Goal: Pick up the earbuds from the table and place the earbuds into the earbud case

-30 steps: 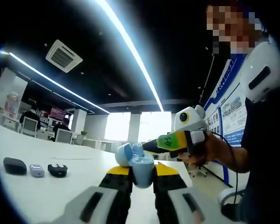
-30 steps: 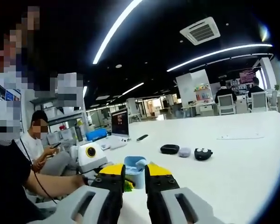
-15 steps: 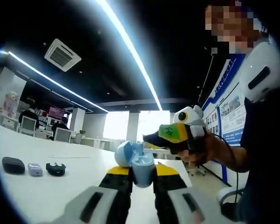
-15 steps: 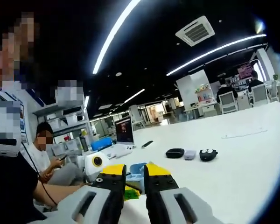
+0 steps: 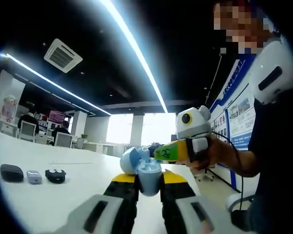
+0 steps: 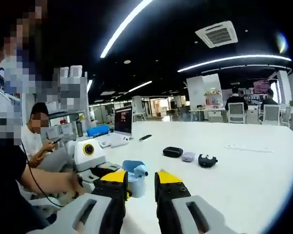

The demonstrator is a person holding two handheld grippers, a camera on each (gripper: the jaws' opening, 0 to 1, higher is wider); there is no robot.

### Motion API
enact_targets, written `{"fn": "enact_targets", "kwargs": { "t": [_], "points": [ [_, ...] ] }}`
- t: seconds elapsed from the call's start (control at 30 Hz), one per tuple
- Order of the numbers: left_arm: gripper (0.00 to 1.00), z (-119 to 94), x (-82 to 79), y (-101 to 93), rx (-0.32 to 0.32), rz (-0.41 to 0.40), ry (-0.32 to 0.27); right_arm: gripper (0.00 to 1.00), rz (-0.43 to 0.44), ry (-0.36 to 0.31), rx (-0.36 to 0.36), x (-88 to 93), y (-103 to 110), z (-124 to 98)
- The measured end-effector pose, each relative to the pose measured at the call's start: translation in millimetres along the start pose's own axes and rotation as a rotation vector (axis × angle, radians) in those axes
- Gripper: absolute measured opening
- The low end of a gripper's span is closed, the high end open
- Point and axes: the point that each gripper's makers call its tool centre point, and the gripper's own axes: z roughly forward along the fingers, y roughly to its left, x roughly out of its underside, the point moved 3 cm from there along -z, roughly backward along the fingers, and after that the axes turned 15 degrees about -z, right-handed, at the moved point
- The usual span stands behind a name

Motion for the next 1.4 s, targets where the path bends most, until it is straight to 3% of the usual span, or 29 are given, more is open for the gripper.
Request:
{"fn": "enact_targets", "kwargs": {
  "t": [0.1,0.73,0.9,0.93,1.07,1.2,1.3,1.4],
  "points": [
    [0.18,1.4,3.1,0.3,-0.014,0.020,0.017,0.13,-0.023,0.022,0.018,2.4,-1.3,1.4],
    [0.18,2.2,0.5,3.1,-0.054,0.049,0.020,0.11,-0.123,0.045,0.135,-0.3,-3.7,-3.0],
    [0.18,1.4,3.8,2.7,-0.048,0.019,0.032,0.11,-0.257,0.032,0.135,-3.3,0.8,-2.4],
    [0.18,0.8,4.4,0.5,-0.028,-0.015,0.030,0.11,-0.247,0.016,0.123,-4.8,2.8,-3.3],
    [0.18,-2.3,0.6,-0.5,-0.015,-0.030,0.011,0.11,-0.161,-0.018,0.093,-6.6,0.0,-4.9],
    [0.18,-1.8,0.7,5.0,-0.079,0.049,0.027,0.11,-0.072,-0.007,0.126,-1.5,-4.2,-3.0],
    [0.18,1.6,3.9,10.1,-0.162,0.139,0.073,0.11,-0.112,0.026,0.195,4.5,-11.0,-2.5],
    [0.18,5.6,4.4,10.0,-0.186,0.155,0.077,0.11,-0.153,0.033,0.248,5.5,-12.3,-1.9]
  ]
}}
